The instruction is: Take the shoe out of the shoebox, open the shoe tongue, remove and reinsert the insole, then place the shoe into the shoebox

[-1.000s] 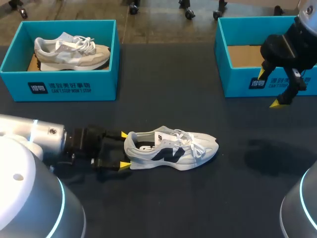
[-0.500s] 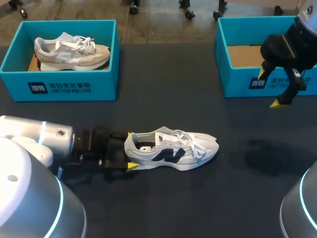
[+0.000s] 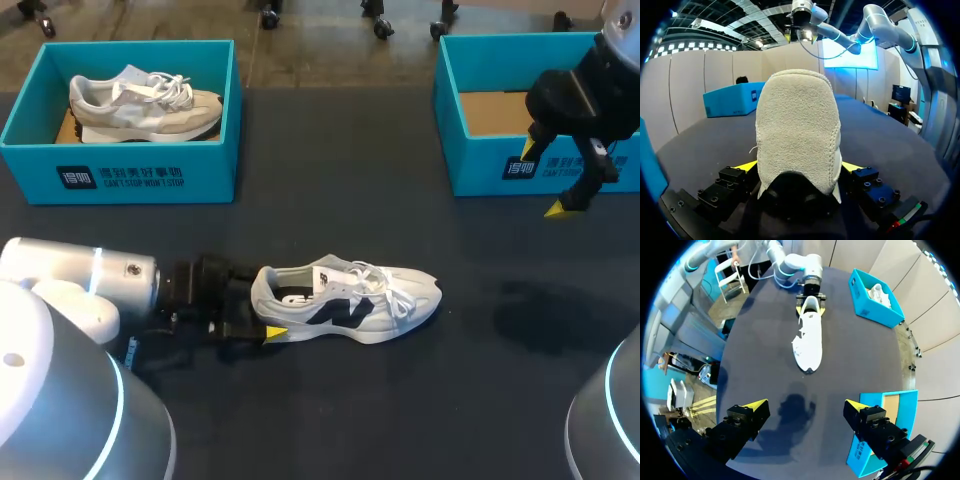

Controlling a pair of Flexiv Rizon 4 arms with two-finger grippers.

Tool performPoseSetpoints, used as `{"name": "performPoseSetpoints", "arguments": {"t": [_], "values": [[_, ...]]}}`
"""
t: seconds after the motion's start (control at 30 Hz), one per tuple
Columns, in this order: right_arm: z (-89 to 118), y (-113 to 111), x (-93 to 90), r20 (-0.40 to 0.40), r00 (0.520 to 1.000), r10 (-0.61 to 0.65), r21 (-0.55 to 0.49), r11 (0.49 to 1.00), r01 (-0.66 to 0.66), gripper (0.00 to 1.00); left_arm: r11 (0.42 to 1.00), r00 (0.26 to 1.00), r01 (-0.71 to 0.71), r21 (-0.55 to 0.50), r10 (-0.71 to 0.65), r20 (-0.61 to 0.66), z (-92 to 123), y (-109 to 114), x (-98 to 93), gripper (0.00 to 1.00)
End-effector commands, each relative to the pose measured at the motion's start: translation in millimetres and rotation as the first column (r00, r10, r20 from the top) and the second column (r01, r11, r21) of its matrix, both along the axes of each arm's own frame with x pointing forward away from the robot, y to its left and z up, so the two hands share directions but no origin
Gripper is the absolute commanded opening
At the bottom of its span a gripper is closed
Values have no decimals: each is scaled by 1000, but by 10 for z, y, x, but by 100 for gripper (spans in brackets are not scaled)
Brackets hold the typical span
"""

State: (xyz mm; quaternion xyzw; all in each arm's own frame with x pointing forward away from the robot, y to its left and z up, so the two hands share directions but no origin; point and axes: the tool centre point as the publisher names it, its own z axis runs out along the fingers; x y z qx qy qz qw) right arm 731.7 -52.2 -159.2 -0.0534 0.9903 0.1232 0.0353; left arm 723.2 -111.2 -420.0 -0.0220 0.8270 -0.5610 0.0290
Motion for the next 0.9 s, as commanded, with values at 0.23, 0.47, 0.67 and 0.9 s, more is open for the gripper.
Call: {"name": "performPoseSetpoints", "arguments": {"t": [0.23, 0.47, 0.67, 0.9], "values": [[-5, 8, 12, -2, 1000, 0, -2, 1000, 0, 100, 1000, 1000, -8, 7, 8, -6, -65, -42, 65, 100], [-5, 8, 12, -2, 1000, 0, -2, 1000, 0, 100, 1000, 1000, 11, 14, -11, -8, -37, -8, 64, 100], [-5, 8, 12, -2, 1000, 0, -2, 1000, 0, 100, 1000, 1000, 15, 16, -15, -7, -37, 19, 85, 65], [-5, 8, 12, -2, 1000, 0, -2, 1000, 0, 100, 1000, 1000, 23, 20, -23, -10, -49, 13, 92, 0]]}}
